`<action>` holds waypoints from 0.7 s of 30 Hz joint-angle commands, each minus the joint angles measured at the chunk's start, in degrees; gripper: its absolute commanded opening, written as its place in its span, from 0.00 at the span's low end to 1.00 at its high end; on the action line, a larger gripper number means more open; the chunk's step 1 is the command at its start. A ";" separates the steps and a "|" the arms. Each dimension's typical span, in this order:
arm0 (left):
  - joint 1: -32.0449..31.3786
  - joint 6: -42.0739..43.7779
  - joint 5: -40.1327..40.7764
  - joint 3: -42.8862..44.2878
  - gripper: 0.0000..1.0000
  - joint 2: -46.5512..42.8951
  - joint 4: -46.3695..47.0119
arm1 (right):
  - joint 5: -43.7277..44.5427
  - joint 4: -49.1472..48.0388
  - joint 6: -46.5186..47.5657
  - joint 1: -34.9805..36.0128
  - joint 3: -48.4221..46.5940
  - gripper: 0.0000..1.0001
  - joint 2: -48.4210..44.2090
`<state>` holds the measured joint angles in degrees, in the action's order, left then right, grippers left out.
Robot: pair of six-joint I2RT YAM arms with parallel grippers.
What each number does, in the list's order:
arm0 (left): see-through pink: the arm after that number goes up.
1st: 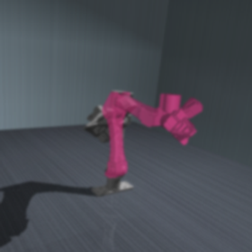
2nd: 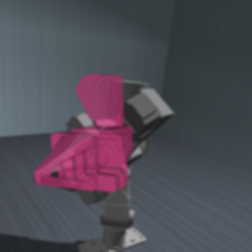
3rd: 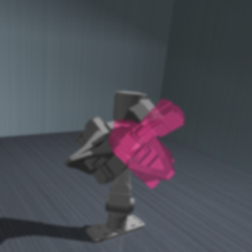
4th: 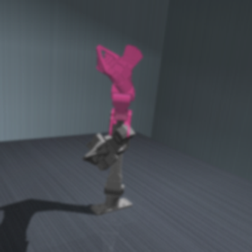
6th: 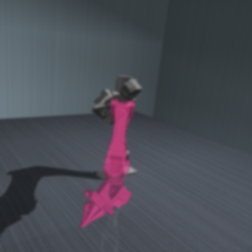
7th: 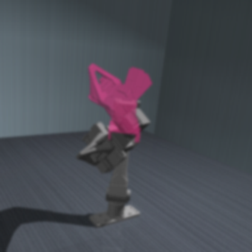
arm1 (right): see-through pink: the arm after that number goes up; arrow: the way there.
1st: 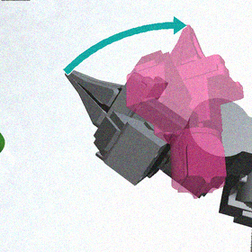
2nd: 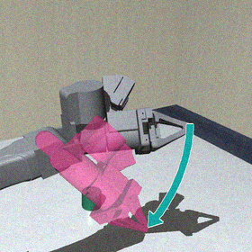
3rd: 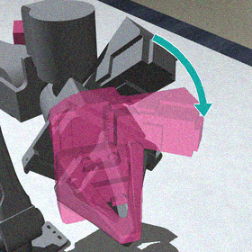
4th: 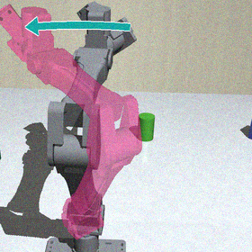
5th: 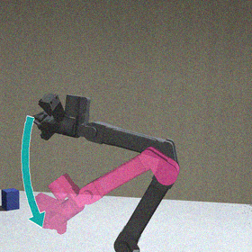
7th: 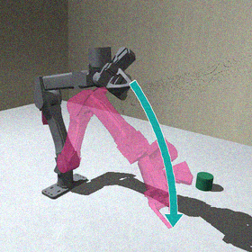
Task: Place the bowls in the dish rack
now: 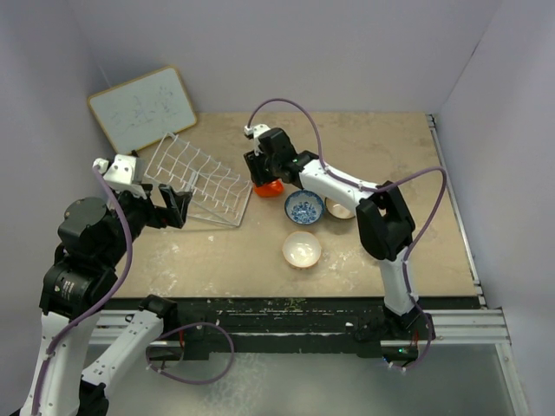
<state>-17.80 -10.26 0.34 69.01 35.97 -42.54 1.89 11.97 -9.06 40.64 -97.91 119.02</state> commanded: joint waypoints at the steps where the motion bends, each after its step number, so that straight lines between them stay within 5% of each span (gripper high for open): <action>1: -0.26 1.10 0.45 0.59 0.99 0.59 1.41 | -2.71 -0.63 -0.33 -0.81 -1.61 0.51 -0.43; 21: -0.28 0.68 0.33 -0.55 0.99 -0.38 1.15 | -8.26 -2.97 -6.16 -0.99 3.93 0.40 0.50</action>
<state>-17.80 -9.85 0.47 68.64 36.07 -42.57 -6.20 11.07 -12.88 39.68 -95.48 119.74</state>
